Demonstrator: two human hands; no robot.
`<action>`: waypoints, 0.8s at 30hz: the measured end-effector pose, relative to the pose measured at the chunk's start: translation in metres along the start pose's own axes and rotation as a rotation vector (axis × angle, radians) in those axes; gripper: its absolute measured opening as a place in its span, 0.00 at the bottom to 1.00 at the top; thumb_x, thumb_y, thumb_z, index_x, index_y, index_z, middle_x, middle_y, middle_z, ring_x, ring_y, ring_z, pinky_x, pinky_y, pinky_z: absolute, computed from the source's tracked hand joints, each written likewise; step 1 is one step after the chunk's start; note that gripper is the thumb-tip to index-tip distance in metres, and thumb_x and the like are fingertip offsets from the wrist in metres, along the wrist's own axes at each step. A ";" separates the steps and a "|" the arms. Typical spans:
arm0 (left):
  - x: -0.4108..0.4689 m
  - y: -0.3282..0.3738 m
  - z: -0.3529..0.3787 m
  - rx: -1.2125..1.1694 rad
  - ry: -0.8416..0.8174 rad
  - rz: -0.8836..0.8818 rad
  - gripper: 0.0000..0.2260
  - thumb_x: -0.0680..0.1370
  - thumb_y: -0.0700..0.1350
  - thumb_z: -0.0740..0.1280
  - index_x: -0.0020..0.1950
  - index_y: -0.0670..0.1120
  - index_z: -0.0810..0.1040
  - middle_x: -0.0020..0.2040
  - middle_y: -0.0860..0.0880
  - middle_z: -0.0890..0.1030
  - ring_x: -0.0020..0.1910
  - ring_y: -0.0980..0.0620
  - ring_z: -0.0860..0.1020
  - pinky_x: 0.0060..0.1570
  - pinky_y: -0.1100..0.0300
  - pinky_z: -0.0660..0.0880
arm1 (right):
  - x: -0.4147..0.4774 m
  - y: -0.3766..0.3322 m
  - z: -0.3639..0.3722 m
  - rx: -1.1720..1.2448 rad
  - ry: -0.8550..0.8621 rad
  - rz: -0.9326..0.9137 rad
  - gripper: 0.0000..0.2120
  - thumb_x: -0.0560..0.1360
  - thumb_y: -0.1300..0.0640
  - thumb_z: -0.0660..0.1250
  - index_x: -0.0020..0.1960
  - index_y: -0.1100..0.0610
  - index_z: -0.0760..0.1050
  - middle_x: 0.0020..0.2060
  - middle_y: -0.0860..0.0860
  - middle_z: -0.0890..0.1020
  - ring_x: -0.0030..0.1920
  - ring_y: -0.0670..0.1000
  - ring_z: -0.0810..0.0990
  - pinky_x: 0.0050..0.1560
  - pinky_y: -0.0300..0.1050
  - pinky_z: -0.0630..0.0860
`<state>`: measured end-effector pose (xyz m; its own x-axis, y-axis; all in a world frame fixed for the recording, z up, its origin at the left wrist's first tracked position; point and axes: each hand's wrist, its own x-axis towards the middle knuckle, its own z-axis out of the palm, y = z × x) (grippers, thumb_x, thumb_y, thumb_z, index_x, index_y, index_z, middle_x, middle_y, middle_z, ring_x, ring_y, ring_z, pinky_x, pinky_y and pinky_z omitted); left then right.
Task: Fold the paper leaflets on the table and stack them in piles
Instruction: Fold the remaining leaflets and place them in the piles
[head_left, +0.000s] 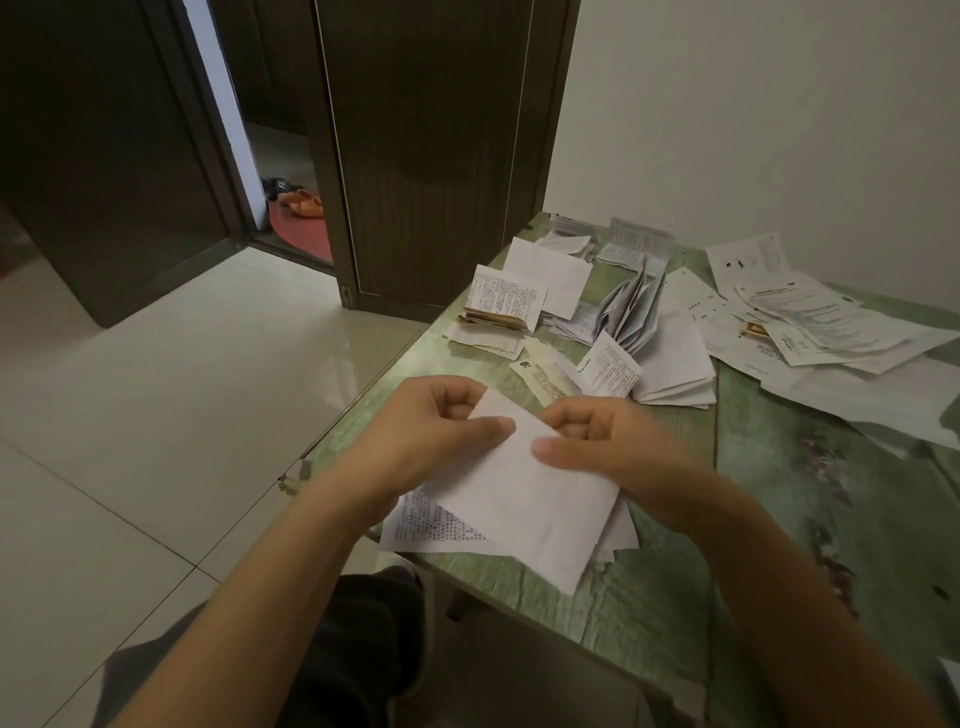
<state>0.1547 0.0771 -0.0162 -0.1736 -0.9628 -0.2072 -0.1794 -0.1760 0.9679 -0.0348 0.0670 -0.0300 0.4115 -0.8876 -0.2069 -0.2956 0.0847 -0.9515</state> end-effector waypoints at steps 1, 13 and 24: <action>0.000 0.000 0.001 0.005 0.022 -0.001 0.01 0.73 0.41 0.71 0.44 0.45 0.81 0.36 0.49 0.84 0.30 0.56 0.80 0.29 0.67 0.75 | 0.000 0.000 0.002 0.000 -0.005 0.005 0.05 0.69 0.58 0.70 0.44 0.57 0.78 0.37 0.52 0.84 0.38 0.50 0.83 0.36 0.40 0.78; -0.002 -0.001 0.006 -0.042 0.028 -0.020 0.09 0.78 0.35 0.62 0.48 0.46 0.79 0.39 0.47 0.82 0.29 0.57 0.80 0.29 0.64 0.77 | 0.008 0.003 0.006 0.245 0.289 -0.045 0.09 0.77 0.66 0.61 0.44 0.55 0.75 0.34 0.47 0.82 0.37 0.49 0.80 0.37 0.41 0.77; 0.001 -0.001 0.010 -0.090 0.050 -0.127 0.08 0.78 0.47 0.64 0.46 0.45 0.79 0.40 0.47 0.82 0.33 0.55 0.80 0.32 0.63 0.77 | 0.009 0.006 0.009 0.087 0.390 -0.157 0.26 0.76 0.71 0.57 0.29 0.49 0.80 0.32 0.45 0.80 0.40 0.55 0.75 0.38 0.46 0.70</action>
<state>0.1448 0.0780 -0.0190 -0.1061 -0.9403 -0.3233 -0.1087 -0.3122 0.9438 -0.0249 0.0636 -0.0394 0.0842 -0.9961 0.0279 -0.1742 -0.0423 -0.9838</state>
